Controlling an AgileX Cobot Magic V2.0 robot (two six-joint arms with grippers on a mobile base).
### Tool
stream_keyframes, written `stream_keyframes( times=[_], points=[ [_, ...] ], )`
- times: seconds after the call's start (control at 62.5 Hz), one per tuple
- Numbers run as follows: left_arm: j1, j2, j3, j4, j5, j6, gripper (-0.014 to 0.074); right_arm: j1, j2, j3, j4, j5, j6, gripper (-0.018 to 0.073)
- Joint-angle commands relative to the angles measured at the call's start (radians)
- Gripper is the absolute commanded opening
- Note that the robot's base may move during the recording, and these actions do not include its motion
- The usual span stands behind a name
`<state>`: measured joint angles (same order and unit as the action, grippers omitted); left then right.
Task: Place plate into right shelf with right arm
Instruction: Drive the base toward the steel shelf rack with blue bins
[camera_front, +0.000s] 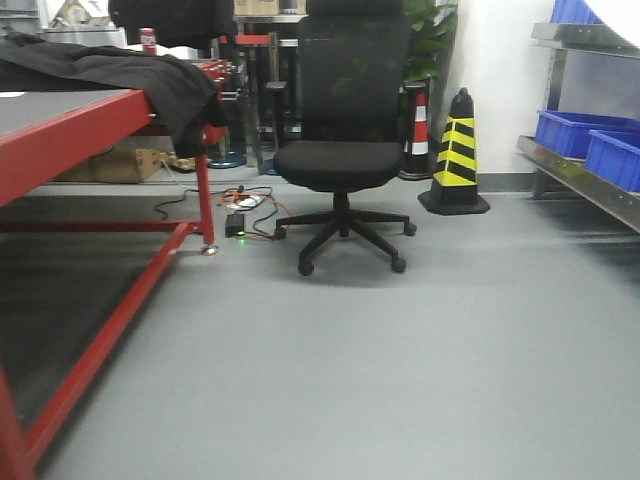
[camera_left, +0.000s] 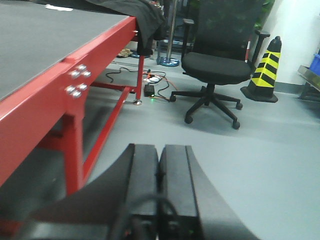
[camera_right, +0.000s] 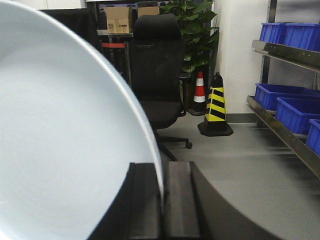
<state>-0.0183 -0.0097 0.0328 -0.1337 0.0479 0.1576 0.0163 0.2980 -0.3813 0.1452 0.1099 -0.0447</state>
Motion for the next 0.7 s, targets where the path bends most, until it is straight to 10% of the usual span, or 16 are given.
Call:
stream_keyframes(
  times=[0.0,0.688],
  points=[
    [-0.002,-0.010,0.010,-0.008,-0.090,-0.007,-0.0128,-0.003,0.008,-0.030,-0.008,-0.091,-0.007,0.0054],
    [-0.002,-0.010,0.010,-0.008,-0.090,-0.007,-0.0128,-0.003,0.008,-0.030,-0.008,-0.091,-0.007,0.0054]
  ],
)
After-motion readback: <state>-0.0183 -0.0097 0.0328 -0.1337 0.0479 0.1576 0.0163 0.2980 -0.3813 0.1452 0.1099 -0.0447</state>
